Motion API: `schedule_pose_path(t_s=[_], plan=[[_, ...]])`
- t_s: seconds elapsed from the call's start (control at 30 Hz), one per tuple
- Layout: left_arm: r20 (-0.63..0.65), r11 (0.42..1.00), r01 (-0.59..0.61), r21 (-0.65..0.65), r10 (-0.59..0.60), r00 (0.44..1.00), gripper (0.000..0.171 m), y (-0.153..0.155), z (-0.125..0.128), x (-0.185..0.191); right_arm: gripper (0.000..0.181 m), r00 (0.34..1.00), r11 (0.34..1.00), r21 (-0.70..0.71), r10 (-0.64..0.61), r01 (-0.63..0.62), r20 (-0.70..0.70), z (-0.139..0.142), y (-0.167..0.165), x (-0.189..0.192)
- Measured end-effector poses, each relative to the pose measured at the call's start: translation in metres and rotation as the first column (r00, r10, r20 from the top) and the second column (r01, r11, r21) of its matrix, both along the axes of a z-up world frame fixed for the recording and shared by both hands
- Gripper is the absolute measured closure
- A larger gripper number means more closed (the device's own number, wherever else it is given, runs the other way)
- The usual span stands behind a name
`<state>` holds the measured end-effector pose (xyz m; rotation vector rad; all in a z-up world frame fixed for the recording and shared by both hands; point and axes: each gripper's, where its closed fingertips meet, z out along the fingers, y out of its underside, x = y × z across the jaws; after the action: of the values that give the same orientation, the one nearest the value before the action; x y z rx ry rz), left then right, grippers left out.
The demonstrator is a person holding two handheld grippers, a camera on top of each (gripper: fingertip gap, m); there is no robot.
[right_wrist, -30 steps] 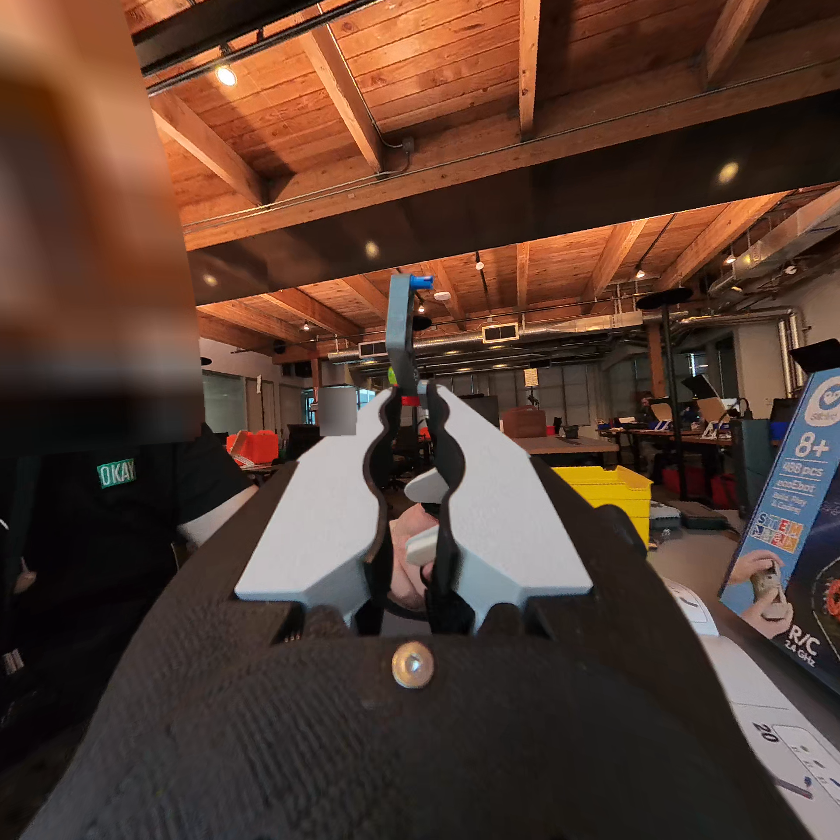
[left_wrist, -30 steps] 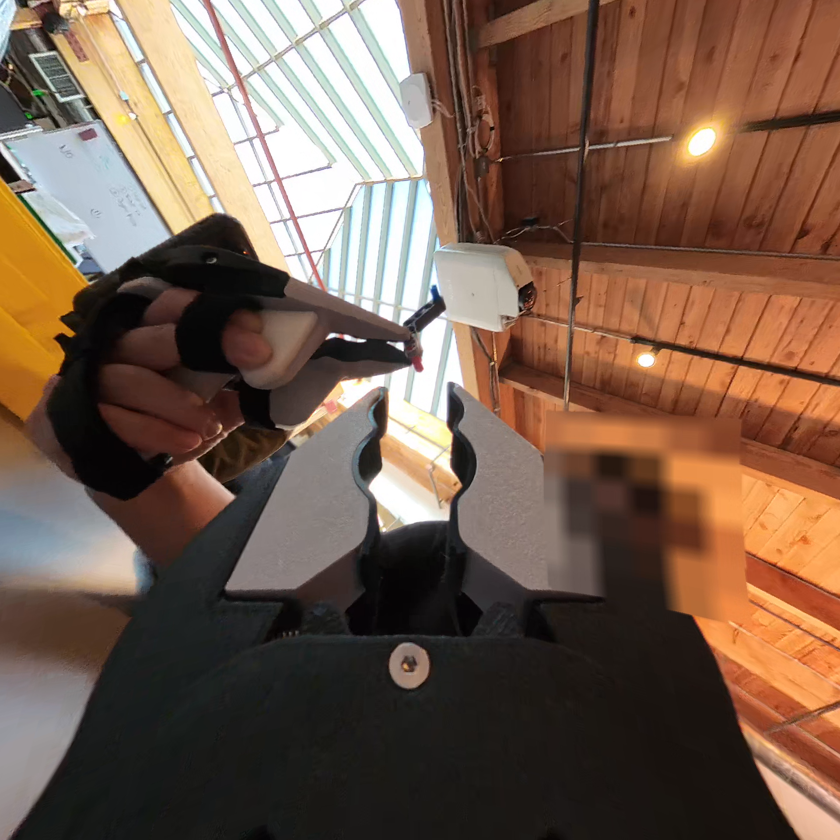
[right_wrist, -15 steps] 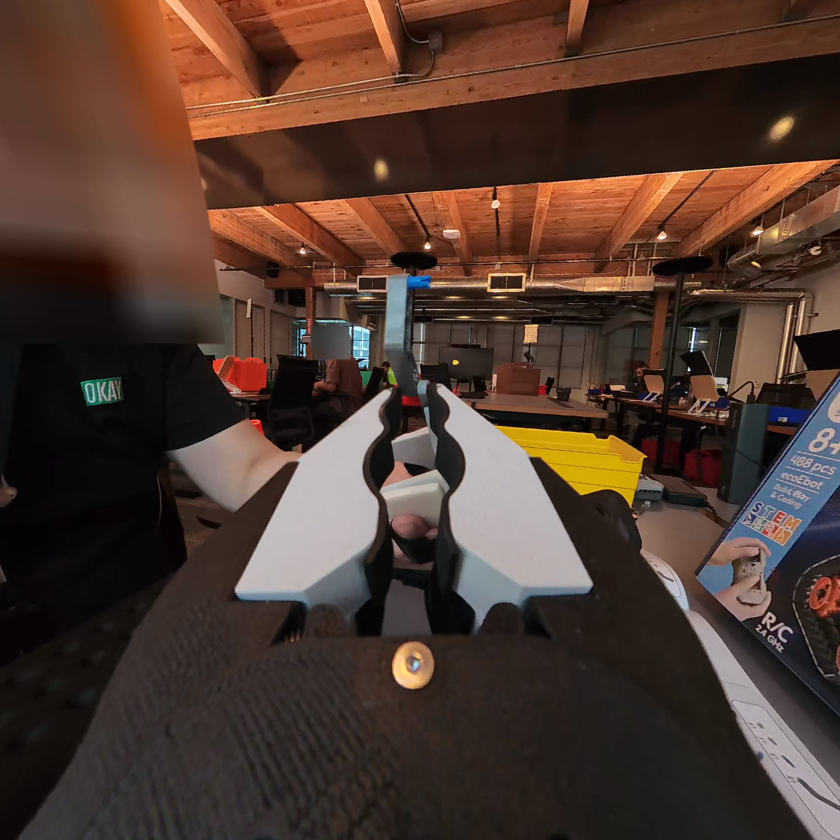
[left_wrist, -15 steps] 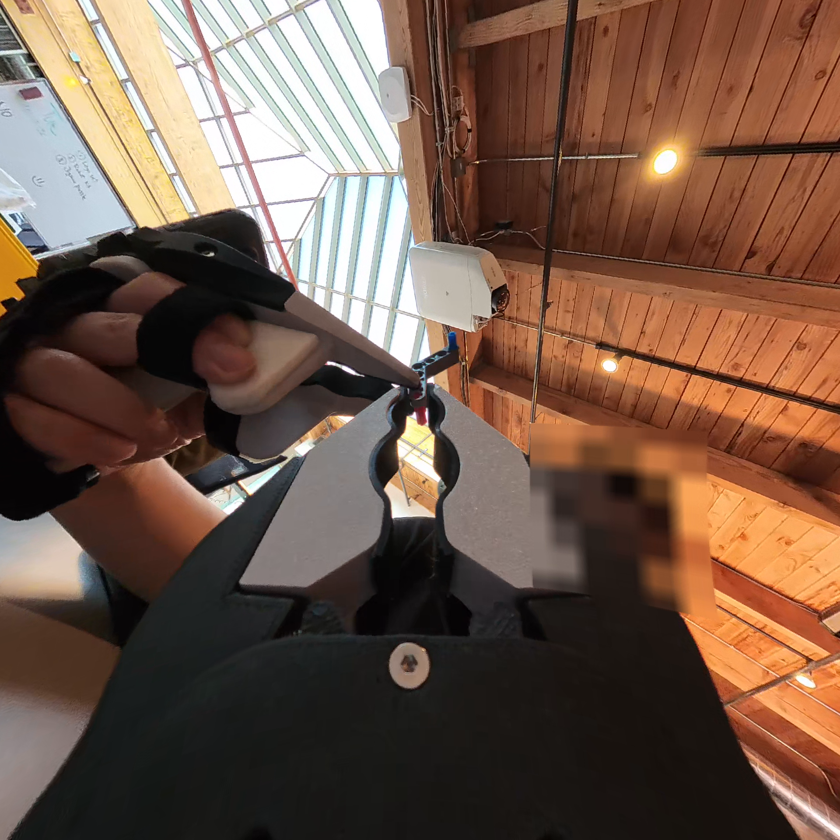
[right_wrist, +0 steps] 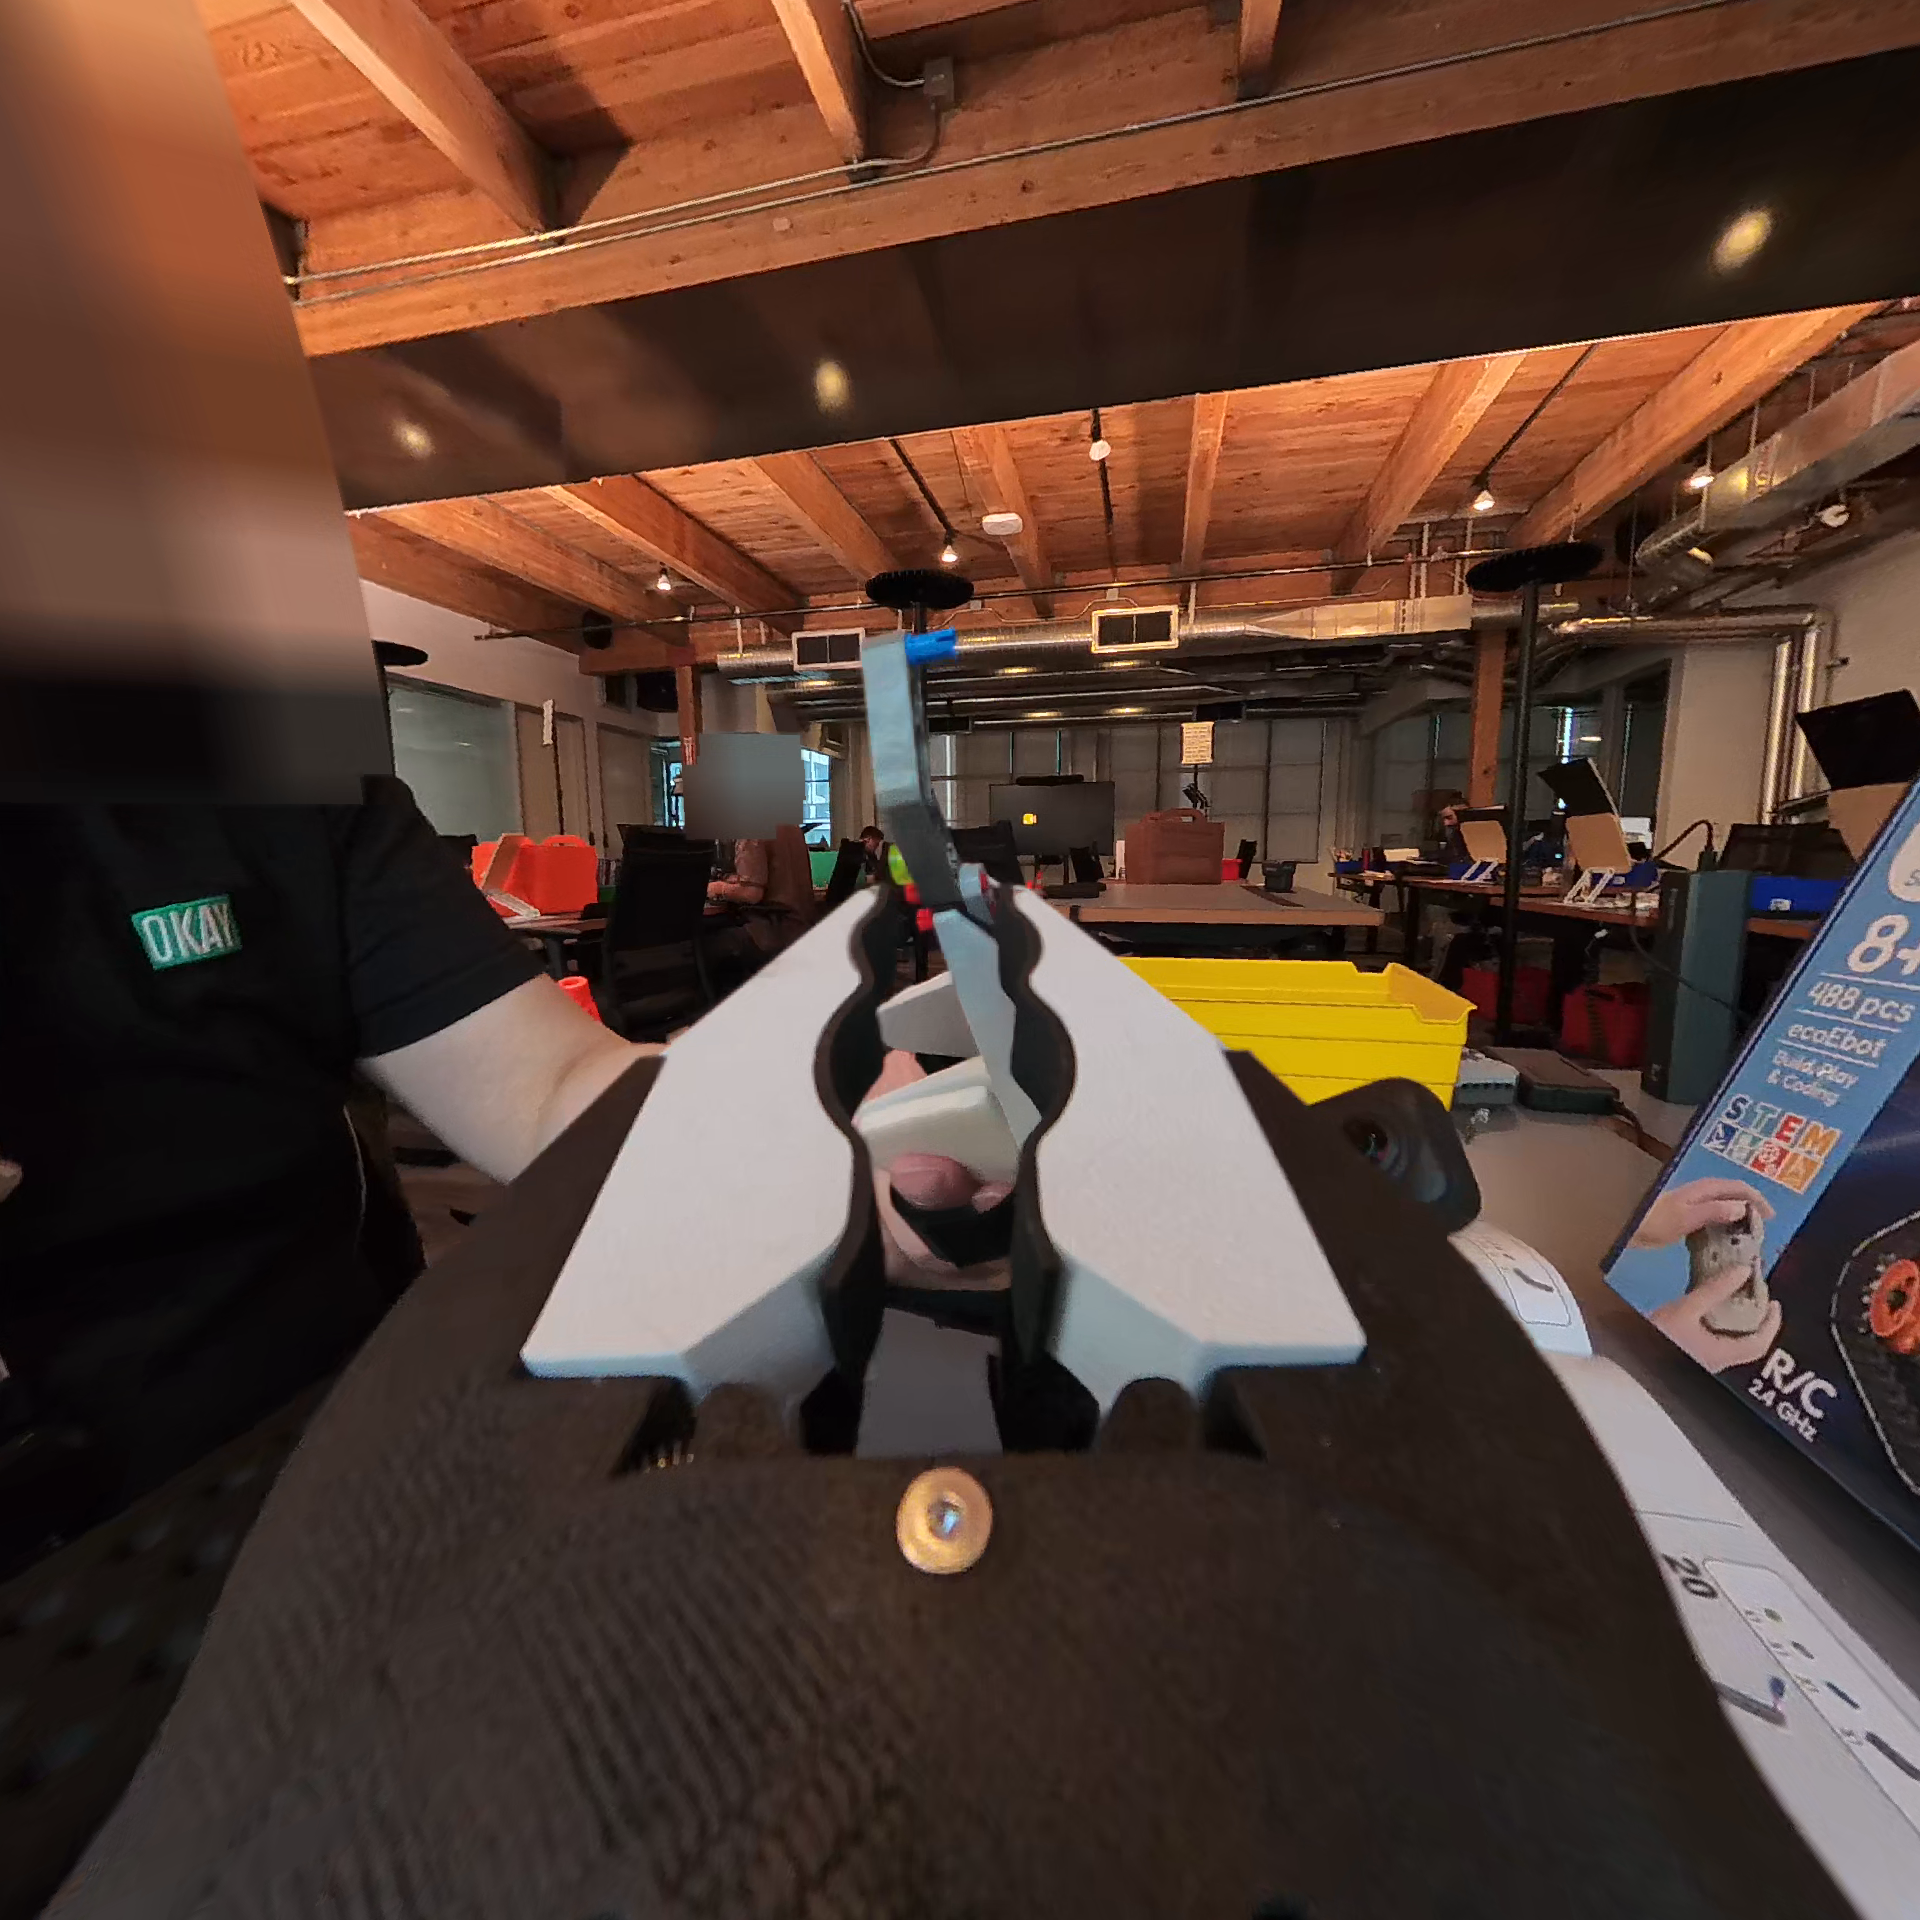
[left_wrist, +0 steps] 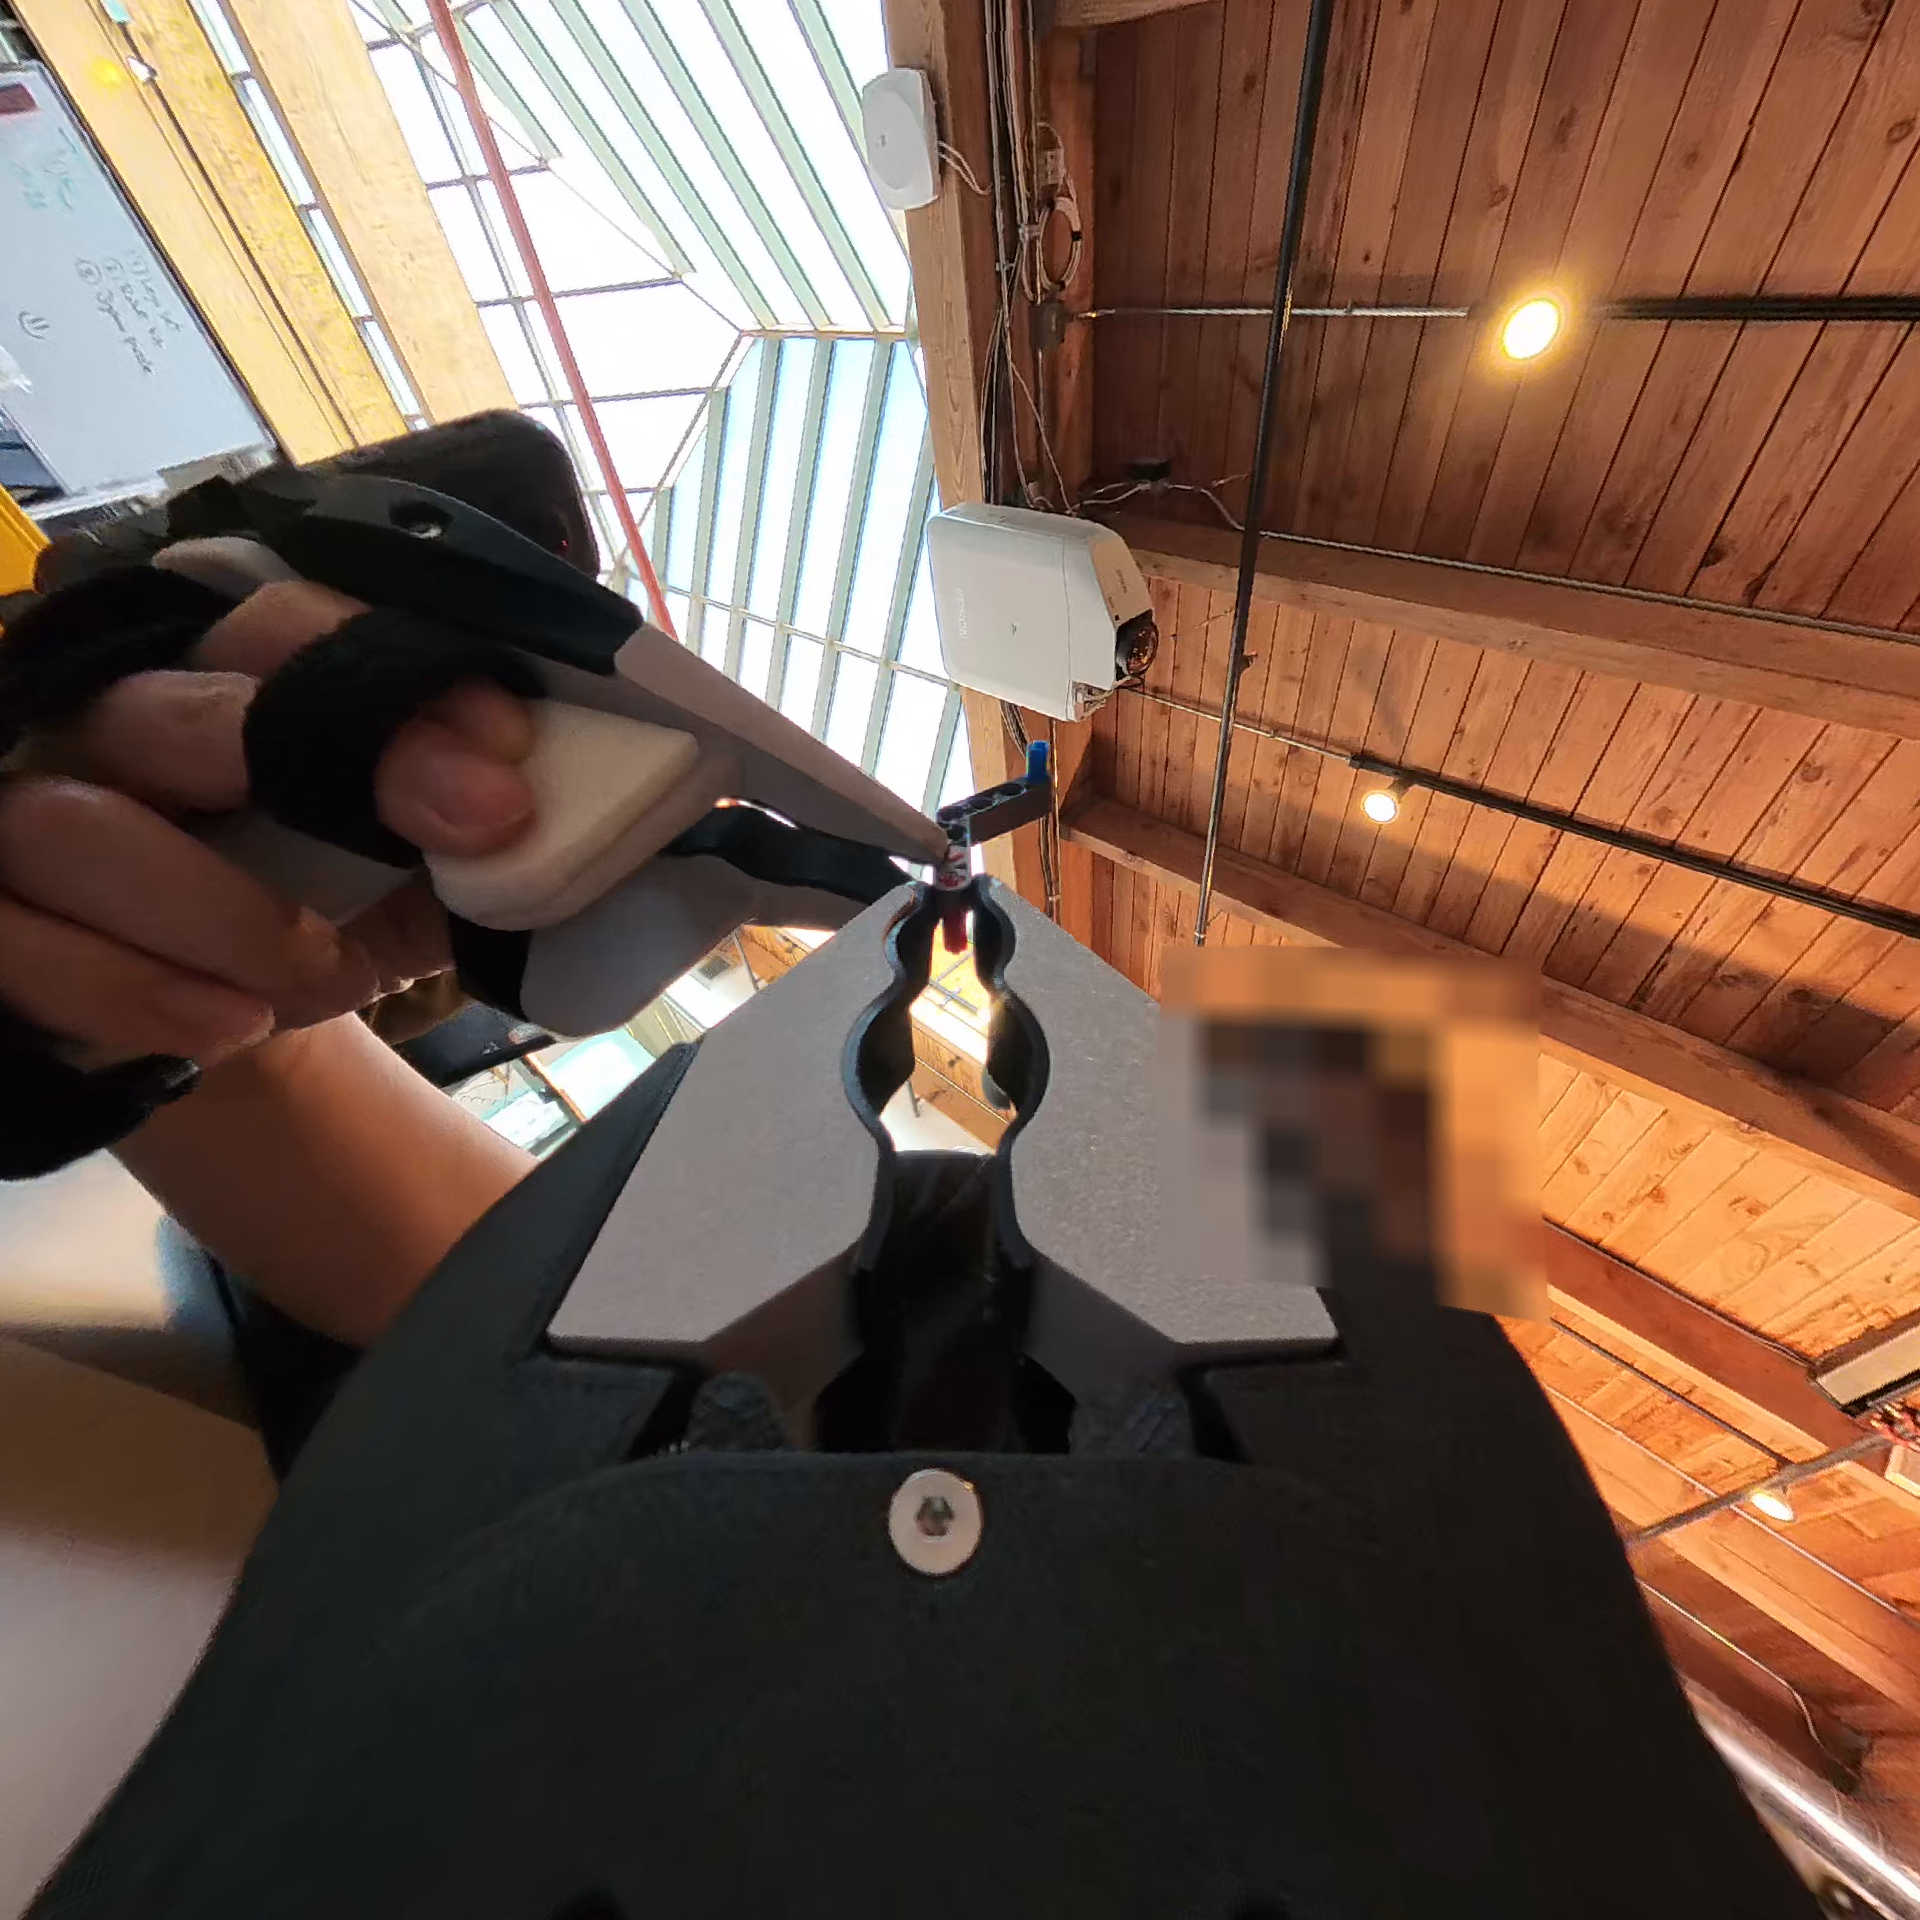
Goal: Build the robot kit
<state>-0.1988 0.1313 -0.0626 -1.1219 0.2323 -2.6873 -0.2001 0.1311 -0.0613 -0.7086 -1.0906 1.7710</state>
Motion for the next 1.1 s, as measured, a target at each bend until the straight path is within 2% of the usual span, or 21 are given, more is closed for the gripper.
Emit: schedule_pose_path(t_s=[0.07,0.13,0.2,0.3,0.4,0.47,0.53,0.57,0.6,0.7,0.8,0.93,1.1], plan=[[-0.012,0.998,-0.063,0.022,0.063,0.998,0.167,0.005,0.001,-0.005,0.146,1.000,0.999,-0.048,-0.023,0.023,0.012,0.001,0.008,-0.002],[-0.050,0.982,-0.178,0.065,0.182,0.982,0.167,0.016,0.001,-0.015,0.140,0.999,0.994,-0.098,-0.043,0.045,0.021,0.002,0.017,-0.002],[-0.150,0.927,-0.337,0.166,0.362,0.920,0.167,0.031,-0.007,-0.024,0.138,0.995,0.981,-0.168,-0.095,0.098,0.027,0.004,0.032,-0.001],[-0.248,0.772,-0.521,0.365,0.620,0.745,0.168,0.049,-0.014,-0.047,0.136,0.981,0.939,-0.283,-0.180,0.193,0.071,0.001,0.059,-0.001],[-0.240,0.564,-0.648,0.511,0.818,0.523,0.168,0.062,-0.011,-0.076,0.137,0.971,0.889,-0.393,-0.232,0.236,0.057,0.003,0.076,0.002],[-0.234,0.466,-0.661,0.588,0.881,0.412,0.168,0.065,-0.010,-0.088,0.141,0.962,0.850,-0.454,-0.261,0.269,0.081,-0.002,0.086,-0.001],[-0.244,0.393,-0.643,0.657,0.918,0.312,0.167,0.069,-0.013,-0.096,0.145,0.957,0.832,-0.473,-0.258,0.289,0.132,-0.011,0.088,-0.009],[-0.238,0.367,-0.643,0.672,0.929,0.282,0.167,0.069,-0.013,-0.099,0.146,0.958,0.833,-0.472,-0.249,0.287,0.144,-0.014,0.087,-0.012],[-0.229,0.359,-0.652,0.668,0.932,0.279,0.167,0.069,-0.012,-0.101,0.148,0.957,0.834,-0.471,-0.240,0.288,0.161,-0.017,0.085,-0.016],[-0.229,0.395,-0.677,0.621,0.917,0.326,0.167,0.068,-0.011,-0.099,0.152,0.952,0.840,-0.460,-0.198,0.287,0.233,-0.027,0.078,-0.027],[-0.245,0.415,-0.660,0.626,0.908,0.339,0.167,0.069,-0.017,-0.092,0.155,0.935,0.859,-0.401,-0.213,0.318,0.285,-0.033,0.074,-0.033],[-0.262,0.447,-0.618,0.647,0.891,0.370,0.167,0.066,-0.021,-0.079,0.154,0.922,0.878,-0.325,-0.265,0.352,0.283,-0.032,0.072,-0.033],[-0.268,0.454,-0.583,0.674,0.886,0.379,0.167,0.063,-0.023,-0.071,0.153,0.924,0.874,-0.335,-0.267,0.351,0.273,-0.031,0.074,-0.031]])
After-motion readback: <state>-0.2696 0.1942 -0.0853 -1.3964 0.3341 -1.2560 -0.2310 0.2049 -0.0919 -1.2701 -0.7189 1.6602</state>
